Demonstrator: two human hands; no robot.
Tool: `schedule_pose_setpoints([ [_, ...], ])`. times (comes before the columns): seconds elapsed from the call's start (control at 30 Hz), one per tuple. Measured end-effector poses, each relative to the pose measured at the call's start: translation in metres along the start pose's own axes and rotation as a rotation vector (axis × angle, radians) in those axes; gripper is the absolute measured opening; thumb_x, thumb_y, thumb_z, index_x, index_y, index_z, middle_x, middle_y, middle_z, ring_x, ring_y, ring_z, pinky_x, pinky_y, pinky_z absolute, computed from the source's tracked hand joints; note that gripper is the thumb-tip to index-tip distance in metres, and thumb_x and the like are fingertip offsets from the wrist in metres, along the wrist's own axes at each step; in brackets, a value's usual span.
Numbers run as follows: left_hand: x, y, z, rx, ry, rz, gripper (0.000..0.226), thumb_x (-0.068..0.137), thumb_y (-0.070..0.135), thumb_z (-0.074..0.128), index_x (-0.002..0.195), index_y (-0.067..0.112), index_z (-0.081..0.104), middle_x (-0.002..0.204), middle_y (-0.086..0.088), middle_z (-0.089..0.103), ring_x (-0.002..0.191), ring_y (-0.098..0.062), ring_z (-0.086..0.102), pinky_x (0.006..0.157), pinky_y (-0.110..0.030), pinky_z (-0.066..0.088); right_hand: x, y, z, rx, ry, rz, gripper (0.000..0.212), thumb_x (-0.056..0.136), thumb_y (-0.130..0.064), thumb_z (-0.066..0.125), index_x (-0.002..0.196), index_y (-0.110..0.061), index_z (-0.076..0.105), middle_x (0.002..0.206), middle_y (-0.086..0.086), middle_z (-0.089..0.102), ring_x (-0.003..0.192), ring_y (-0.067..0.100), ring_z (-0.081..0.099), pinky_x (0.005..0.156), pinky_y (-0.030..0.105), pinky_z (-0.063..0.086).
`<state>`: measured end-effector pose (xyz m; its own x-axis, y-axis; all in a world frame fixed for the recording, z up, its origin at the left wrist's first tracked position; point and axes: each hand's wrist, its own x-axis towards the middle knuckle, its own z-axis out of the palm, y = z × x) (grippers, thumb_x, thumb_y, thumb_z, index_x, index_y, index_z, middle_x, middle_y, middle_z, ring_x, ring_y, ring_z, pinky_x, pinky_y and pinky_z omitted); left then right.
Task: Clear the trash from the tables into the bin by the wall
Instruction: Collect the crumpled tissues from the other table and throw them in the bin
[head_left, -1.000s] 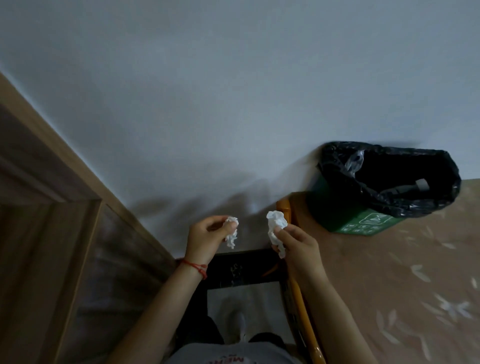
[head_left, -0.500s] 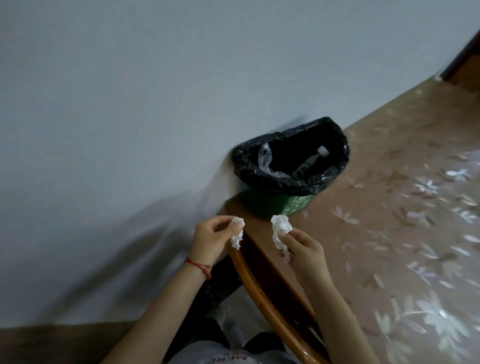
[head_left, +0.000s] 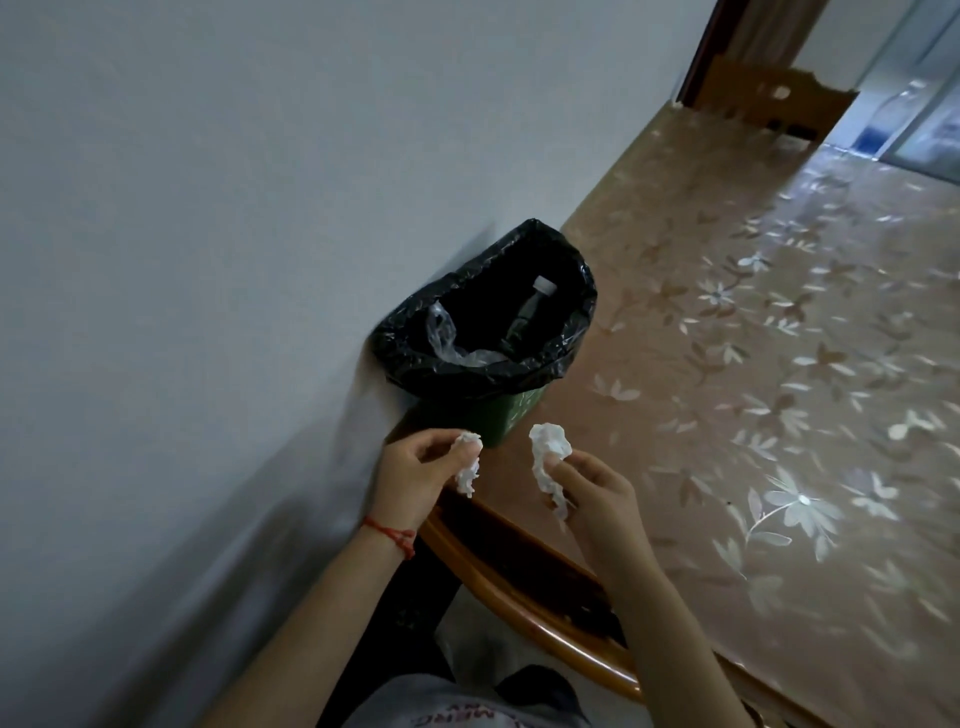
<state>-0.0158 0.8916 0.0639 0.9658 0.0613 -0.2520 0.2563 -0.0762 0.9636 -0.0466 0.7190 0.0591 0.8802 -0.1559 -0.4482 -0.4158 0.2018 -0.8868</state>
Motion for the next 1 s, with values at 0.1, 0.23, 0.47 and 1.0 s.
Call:
schedule_pose_setpoints([
  [0.1,0.001,0.0,0.005,-0.026,0.008,-0.008,0.009,0.075,0.015,0.071,0.083,0.018,0.069,0.078,0.004,0.069,0.065,0.005,0.065,0.061,-0.01,0.052,0.005,-0.013,0.002,0.027,0.001,-0.039,0.016,0.084,-0.017,0.064,0.096,-0.008,0.068,0.075,0.008,0.064,0.065,0.016,0.055,0.059,0.028,0.043],
  [0.23,0.002,0.002,0.013,-0.059,0.02,-0.038,0.015,0.074,0.017,0.072,0.089,0.012,0.07,0.082,-0.002,0.07,0.074,-0.009,0.067,0.072,-0.024,0.056,0.018,-0.044,0.005,0.029,-0.022,-0.114,0.013,0.082,-0.02,0.067,0.09,-0.011,0.069,0.069,0.001,0.064,0.063,0.014,0.055,0.06,0.027,0.044],
  [0.47,0.003,0.008,0.021,-0.122,0.026,-0.058,0.013,0.075,0.014,0.071,0.088,0.01,0.069,0.077,-0.004,0.069,0.06,-0.001,0.066,0.056,-0.014,0.053,0.059,-0.097,0.024,-0.029,-0.055,-0.251,0.008,0.082,-0.019,0.068,0.082,-0.011,0.069,0.067,0.0,0.063,0.061,0.011,0.057,0.065,0.027,0.046],
  [1.0,0.003,0.011,0.013,-0.085,0.065,-0.036,0.011,0.074,0.017,0.072,0.085,0.018,0.07,0.081,-0.002,0.071,0.07,-0.006,0.068,0.07,-0.024,0.057,0.048,-0.096,0.022,-0.412,0.09,-0.497,0.035,0.085,-0.026,0.063,0.118,-0.012,0.06,0.105,-0.001,0.067,0.096,0.011,0.063,0.085,0.023,0.051],
])
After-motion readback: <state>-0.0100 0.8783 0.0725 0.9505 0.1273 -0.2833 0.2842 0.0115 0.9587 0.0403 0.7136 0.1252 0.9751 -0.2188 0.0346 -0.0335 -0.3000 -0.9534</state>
